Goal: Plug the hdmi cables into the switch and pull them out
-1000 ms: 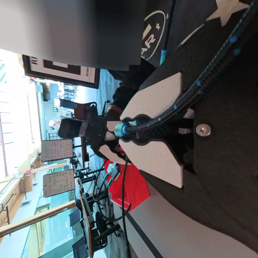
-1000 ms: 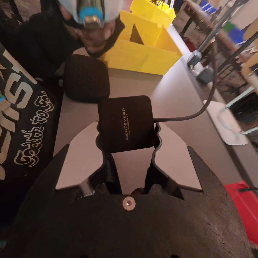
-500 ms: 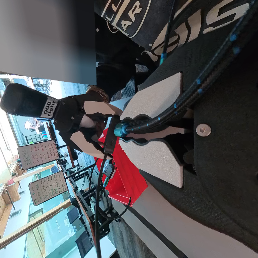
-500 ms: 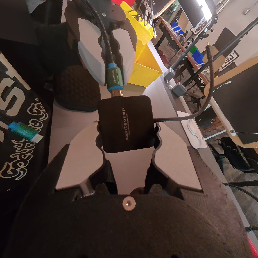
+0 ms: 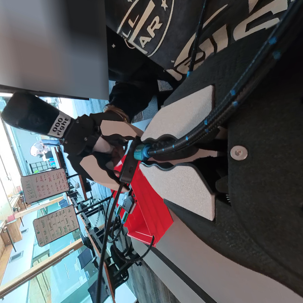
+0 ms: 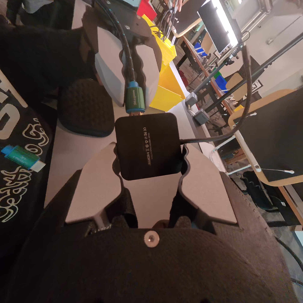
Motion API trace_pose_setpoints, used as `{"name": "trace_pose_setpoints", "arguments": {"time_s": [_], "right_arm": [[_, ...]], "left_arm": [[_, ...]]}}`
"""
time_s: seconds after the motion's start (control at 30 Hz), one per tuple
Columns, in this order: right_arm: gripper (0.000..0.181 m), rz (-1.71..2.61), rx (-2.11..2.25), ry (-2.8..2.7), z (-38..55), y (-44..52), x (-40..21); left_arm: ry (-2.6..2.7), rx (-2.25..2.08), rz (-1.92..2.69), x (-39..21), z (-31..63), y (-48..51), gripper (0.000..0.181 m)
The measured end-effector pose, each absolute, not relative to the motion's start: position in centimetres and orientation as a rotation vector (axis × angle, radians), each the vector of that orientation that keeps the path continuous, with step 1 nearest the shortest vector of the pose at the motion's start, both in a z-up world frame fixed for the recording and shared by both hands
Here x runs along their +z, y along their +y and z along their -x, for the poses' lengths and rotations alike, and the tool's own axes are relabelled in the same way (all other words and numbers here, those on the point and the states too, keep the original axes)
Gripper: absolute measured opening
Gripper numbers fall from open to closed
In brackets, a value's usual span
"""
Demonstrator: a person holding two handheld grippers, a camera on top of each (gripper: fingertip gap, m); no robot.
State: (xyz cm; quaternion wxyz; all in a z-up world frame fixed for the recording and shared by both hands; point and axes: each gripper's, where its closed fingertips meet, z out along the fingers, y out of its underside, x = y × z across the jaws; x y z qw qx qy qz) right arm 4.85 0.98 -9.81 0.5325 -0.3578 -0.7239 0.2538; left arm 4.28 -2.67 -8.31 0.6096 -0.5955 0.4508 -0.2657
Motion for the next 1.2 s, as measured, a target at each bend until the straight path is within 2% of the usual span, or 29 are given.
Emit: {"name": "trace_pose_setpoints", "arguments": {"time_s": [0.13,0.67,0.8,0.83,0.9,1.0,1.2], "right_arm": [[0.074,0.87,0.575,-1.751,-4.5,1.6,-10.9],[0.074,0.847,0.635,-1.723,-4.4,1.2,-9.9],[0.075,0.849,0.561,-1.7,-4.4,1.7,-9.6],[0.074,0.852,0.536,-1.674,-4.4,2.0,-9.2],[0.075,0.883,0.461,-1.6,-5.2,3.6,-8.3],[0.075,0.951,0.364,-1.376,-7.8,7.2,-5.4],[0.075,1.042,-0.029,-0.777,-18.3,14.4,1.3]], "left_arm": [[1.057,-0.459,1.449,-9.3,-3.9,-2.0,0.02],[1.005,-0.515,1.438,-9.0,-4.2,-1.8,0.02],[1.034,-0.398,1.398,-8.9,-3.8,-1.3,0.02],[1.056,-0.317,1.39,-9.0,-3.3,-1.1,0.022],[1.086,-0.121,1.398,-9.2,-1.4,-0.6,0.039],[0.955,0.053,1.376,-6.9,2.7,-0.1,0.042],[0.34,0.109,1.117,1.6,13.1,-1.9,0.041]]}}
